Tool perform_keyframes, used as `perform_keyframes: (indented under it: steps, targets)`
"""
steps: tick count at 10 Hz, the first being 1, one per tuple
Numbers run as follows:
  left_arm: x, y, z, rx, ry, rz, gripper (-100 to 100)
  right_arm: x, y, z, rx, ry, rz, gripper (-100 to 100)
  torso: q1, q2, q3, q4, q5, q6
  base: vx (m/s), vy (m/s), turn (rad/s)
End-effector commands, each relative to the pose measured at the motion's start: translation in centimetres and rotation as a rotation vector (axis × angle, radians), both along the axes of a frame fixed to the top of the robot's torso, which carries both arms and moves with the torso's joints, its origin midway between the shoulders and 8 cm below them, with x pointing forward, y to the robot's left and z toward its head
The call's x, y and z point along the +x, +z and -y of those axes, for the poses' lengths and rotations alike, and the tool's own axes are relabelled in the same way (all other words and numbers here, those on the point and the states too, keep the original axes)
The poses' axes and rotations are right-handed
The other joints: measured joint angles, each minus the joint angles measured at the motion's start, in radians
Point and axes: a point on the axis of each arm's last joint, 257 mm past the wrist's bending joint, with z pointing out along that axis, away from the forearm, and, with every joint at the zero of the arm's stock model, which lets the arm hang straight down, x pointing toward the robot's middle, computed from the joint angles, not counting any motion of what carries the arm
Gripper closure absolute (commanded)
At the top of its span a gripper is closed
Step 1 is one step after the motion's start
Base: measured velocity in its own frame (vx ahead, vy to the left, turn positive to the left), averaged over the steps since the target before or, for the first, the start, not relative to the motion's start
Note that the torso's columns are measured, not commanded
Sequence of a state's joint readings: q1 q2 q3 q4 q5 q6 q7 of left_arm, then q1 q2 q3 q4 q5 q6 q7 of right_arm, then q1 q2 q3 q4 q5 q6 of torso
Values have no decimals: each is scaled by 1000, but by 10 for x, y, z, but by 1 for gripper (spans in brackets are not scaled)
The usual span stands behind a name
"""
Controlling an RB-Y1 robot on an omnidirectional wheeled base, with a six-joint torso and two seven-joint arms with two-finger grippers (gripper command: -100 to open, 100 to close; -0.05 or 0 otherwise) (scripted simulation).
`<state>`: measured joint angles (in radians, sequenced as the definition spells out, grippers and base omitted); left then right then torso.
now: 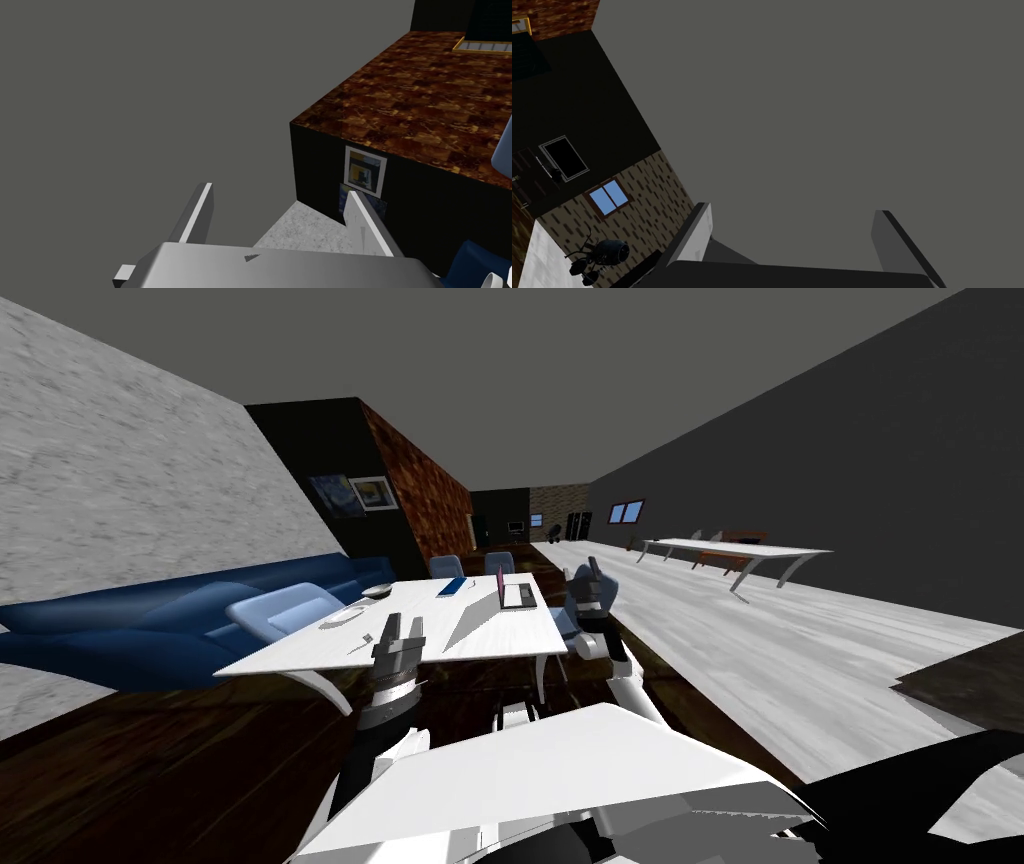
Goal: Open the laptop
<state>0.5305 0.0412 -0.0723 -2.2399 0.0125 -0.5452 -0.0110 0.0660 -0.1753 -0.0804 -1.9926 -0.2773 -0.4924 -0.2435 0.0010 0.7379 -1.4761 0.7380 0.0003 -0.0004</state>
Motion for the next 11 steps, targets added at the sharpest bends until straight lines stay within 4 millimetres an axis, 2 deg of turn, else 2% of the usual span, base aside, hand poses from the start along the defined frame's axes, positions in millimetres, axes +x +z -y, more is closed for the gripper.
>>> perform_keyframes:
  steps: [1, 2, 3, 4, 5, 6, 7, 8, 9, 10, 11]
  targets:
    - [0, 0, 0, 0, 0, 0, 0, 14, 13, 15, 84, 40, 24, -100, 0, 0, 0, 0, 0, 1, -16, -39, 221]
    - [0, 0, 0, 0, 0, 0, 0, 15, 17, 14, 89, 47, 35, -100, -1, 0, 0, 0, 0, 0, -13, -40, 88]
    - [0, 0, 0, 0, 0, 0, 0, 24, 21, 25, 145, 69, 41, -100, -1, 0, 0, 0, 0, 1, -20, -37, 177]
    - [0, 0, 0, 0, 0, 0, 0, 25, 25, 24, 151, 76, 51, -100, -1, 0, 0, 0, 0, 0, -20, -30, 102]
    - [0, 0, 0, 0, 0, 0, 0, 35, 26, 36, 211, 97, 54, -100, -1, 0, 0, 0, 0, 1, -22, -27, 188]
    - [0, 0, 0, 0, 0, 0, 0, 35, 32, 35, 216, 105, 66, -100, 0, 0, 0, 0, 0, 0, -18, -25, 101]
    - [0, 0, 0, 0, 0, 0, 0, 45, 31, 47, 278, 126, 68, -100, -1, 0, 0, 0, 0, 1, -19, -28, 175]
    - [0, 0, 0, 0, 0, 0, 0, 46, 37, 46, 285, 136, 81, -100, -1, 0, 0, 0, 0, 0, -18, -25, 100]
    - [0, 0, 0, 0, 0, 0, 0, 56, 38, 57, 350, 161, 87, -100, -1, 0, 0, 0, 0, 1, -25, -22, 218]
    - [0, 0, 0, 0, 0, 0, 0, 57, 42, 57, 356, 168, 94, -100, -1, 0, 0, 0, 0, 0, -20, -18, 90]
    - [0, 0, 0, 0, 0, 0, 0, 67, 41, 69, 422, 192, 99, -100, -1, 0, 0, 0, 0, 1, -20, -14, 169]
